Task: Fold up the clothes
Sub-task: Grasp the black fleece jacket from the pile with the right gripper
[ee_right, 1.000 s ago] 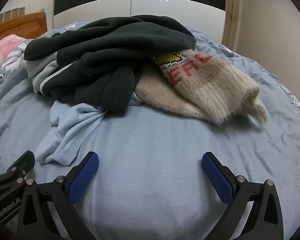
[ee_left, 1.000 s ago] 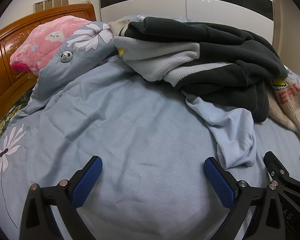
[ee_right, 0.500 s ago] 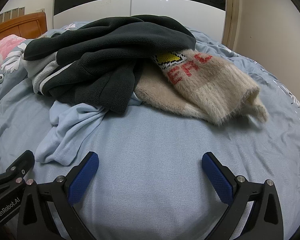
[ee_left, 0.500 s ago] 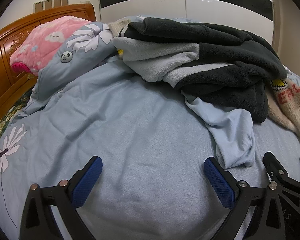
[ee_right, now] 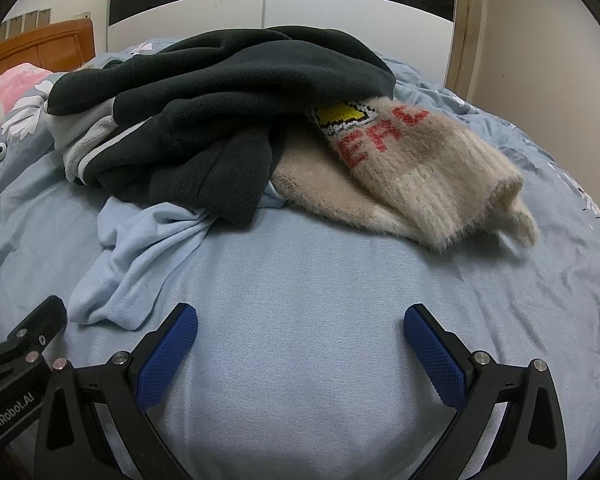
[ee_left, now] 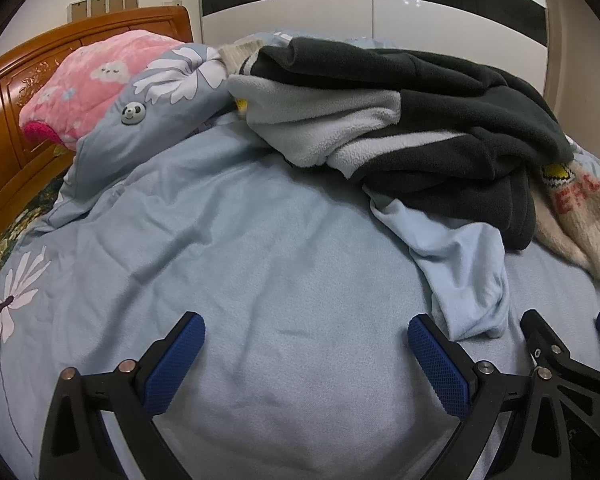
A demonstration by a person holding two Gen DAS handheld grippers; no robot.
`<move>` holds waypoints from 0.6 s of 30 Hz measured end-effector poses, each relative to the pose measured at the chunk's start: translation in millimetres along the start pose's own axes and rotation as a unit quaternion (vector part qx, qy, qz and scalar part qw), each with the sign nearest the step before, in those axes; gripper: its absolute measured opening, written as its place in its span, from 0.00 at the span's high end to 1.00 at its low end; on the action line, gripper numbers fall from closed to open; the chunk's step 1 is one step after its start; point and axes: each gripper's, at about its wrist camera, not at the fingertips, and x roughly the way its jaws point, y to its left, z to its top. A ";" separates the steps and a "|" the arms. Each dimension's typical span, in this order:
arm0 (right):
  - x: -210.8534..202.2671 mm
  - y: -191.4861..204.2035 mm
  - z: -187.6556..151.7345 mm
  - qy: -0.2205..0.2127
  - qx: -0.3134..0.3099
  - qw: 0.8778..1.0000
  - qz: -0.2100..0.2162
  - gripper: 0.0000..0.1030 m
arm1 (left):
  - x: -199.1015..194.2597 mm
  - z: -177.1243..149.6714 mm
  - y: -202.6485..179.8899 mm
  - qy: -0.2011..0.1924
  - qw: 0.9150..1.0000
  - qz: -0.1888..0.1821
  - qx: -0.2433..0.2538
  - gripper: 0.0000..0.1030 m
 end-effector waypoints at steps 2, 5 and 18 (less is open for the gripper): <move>0.3 -5.1 4.6 0.005 0.005 1.000 0.021 0.00 | -1.7 1.6 4.4 -0.007 1.000 0.008 -0.002 0.00; -8.4 -8.2 24.1 -0.013 -0.007 0.999 0.052 0.00 | -4.5 4.0 16.8 -0.016 0.999 0.012 -0.027 0.00; -18.4 129.6 139.4 -0.142 -0.301 0.933 0.135 0.00 | -27.7 15.3 64.3 -0.059 0.993 0.031 -0.098 0.00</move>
